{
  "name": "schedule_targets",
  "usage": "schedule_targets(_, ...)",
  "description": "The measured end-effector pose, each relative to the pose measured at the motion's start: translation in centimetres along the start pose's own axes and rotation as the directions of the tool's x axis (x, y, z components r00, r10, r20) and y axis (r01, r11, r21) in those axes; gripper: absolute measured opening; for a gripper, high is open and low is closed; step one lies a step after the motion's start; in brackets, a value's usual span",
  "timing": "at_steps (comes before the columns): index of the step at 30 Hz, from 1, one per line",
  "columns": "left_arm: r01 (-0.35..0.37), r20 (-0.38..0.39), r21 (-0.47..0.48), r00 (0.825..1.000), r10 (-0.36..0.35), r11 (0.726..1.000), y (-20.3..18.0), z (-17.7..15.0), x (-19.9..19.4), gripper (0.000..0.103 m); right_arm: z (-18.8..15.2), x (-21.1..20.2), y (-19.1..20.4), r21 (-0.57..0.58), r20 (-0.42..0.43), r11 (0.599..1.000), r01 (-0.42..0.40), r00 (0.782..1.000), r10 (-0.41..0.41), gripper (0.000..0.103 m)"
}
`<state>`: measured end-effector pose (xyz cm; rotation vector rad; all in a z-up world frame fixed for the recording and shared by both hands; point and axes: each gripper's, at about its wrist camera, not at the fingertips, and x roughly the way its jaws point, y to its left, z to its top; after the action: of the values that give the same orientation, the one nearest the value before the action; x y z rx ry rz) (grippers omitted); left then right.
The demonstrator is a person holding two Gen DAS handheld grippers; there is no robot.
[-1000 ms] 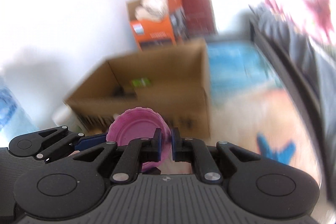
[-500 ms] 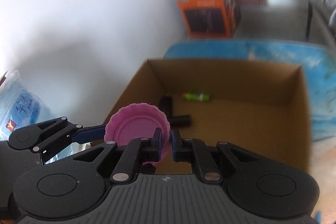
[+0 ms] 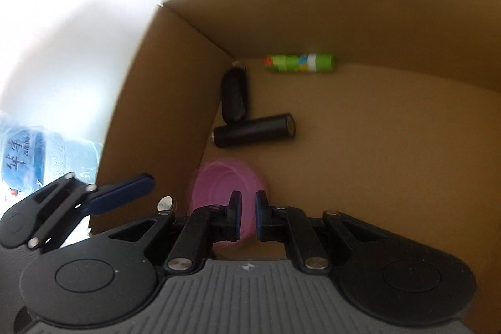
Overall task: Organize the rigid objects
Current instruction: 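Carry the pink dish into the box and open the right gripper, then move the right gripper back toward the black tape roll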
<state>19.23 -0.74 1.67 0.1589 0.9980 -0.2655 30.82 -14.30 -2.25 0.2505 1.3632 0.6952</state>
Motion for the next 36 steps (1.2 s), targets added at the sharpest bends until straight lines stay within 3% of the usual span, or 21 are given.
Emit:
schedule_targets(7,0.018,0.054,-0.025,0.998,-0.017,1.000,0.4,-0.3,-1.7,0.072,-0.2,-0.2,0.7,-0.001,0.014,1.000,-0.030,0.999,0.030,0.009)
schedule_targets(14,0.072,0.199,-0.026,0.978,-0.065,0.997,-0.6,-2.5,-6.7,0.079,-3.6,-5.6,0.4,-0.003,0.151,0.997,-0.082,0.985,0.082,0.011)
schedule_targets(17,0.099,0.258,-0.010,0.962,-0.093,0.995,-1.5,-4.4,-8.8,0.085,-7.3,-9.7,0.5,-0.036,0.254,0.994,-0.102,0.961,0.108,0.012)
schedule_targets(24,0.187,0.318,0.010,0.931,-0.180,0.982,-3.8,-9.2,-10.2,0.097,-18.3,-16.0,0.1,-0.077,0.479,0.995,-0.070,0.873,0.098,0.018)
schedule_targets(26,0.193,0.312,0.016,0.931,-0.188,0.981,-4.8,-10.4,-9.9,0.097,-20.9,-15.9,-0.2,-0.055,0.500,0.996,-0.063,0.862,0.082,0.027)
schedule_targets(30,0.221,0.261,0.011,0.941,-0.216,0.975,-6.5,-12.9,-8.4,0.098,-24.8,-13.5,-1.3,0.013,0.522,0.998,-0.058,0.852,0.042,0.032)
schedule_targets(36,0.139,0.157,0.055,0.977,-0.146,0.989,-9.5,-15.0,-4.7,0.097,-26.7,-7.9,-1.9,0.088,0.481,0.996,-0.022,0.876,-0.024,0.036)
